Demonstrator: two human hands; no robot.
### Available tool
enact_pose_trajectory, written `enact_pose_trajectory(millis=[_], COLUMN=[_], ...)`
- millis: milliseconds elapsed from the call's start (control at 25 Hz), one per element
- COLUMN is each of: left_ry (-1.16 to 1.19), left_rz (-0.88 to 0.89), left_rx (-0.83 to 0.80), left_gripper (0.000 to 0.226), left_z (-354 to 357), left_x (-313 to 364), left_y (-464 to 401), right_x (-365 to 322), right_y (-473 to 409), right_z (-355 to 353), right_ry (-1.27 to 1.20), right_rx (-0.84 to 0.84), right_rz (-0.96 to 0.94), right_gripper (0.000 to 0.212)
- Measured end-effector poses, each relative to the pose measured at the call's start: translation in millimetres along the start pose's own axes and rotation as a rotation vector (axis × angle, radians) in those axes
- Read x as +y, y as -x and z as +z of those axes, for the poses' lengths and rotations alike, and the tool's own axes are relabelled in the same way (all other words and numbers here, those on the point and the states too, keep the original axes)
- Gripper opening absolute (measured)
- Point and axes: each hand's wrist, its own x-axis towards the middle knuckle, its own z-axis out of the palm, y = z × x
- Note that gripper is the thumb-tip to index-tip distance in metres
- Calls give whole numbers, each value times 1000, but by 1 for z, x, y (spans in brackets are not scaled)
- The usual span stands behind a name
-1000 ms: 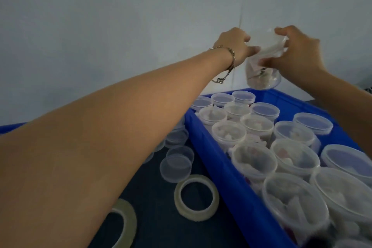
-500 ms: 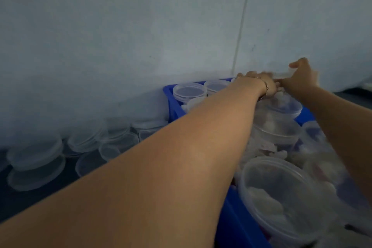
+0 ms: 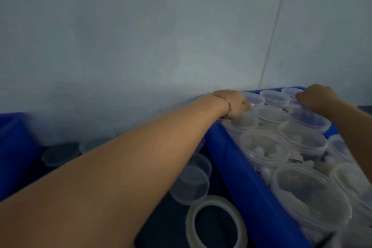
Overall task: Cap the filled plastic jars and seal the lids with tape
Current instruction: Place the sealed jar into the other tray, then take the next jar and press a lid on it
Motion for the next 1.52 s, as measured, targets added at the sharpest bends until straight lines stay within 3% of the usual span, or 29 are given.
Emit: enact_pose_trajectory(millis=[160,360,520,680,840,920,1000,1160,1240,1320,1440,1520], left_ry=[99,155,126,278,434,452,533,834,761,684,535,408], left_rz=[-191,-329,-390,-489,-729,-849,-959,-1114,-1089,-1024,-1007,-983], left_rx=[-31,-75,-171,30,400,406,322,228,148,168,210,215], left_gripper=[43,35,37,36,23,14,16,52,53,44,39,34], left_z=[-5,-17,-25,-21,-22,-23,-17,8,17,20,23,25], left_x=[-59,-103,-124,-141,-182,-208,-229,-251,-261,-272,-291,-299], left_y=[92,232,352,464,544,565,576,575,565,551,533,527], right_x=[-86,-190,-233,-285,-362,-400,-434,-483,-499,-516,-537,-542], right_y=[74,206,297,386,457,483,502,509,501,496,494,494], right_z=[-11,-16,-2,18,33,38,46,63,73,84,103,111], right_ry=[-66,-178,-222,-253,-390,-440,-466,-568,-608,-624,-677,-729], right_rx=[27,-128,-321,-445,-491,-510,-564,-767,-833,-823,-838,-834], right_rz=[-207,-492,-698,-896,-1006,-1041,-1014,-738,-603,-519,-481,-502], right_gripper=[25,25,22,20,20,22,23,29,34,36,50,48])
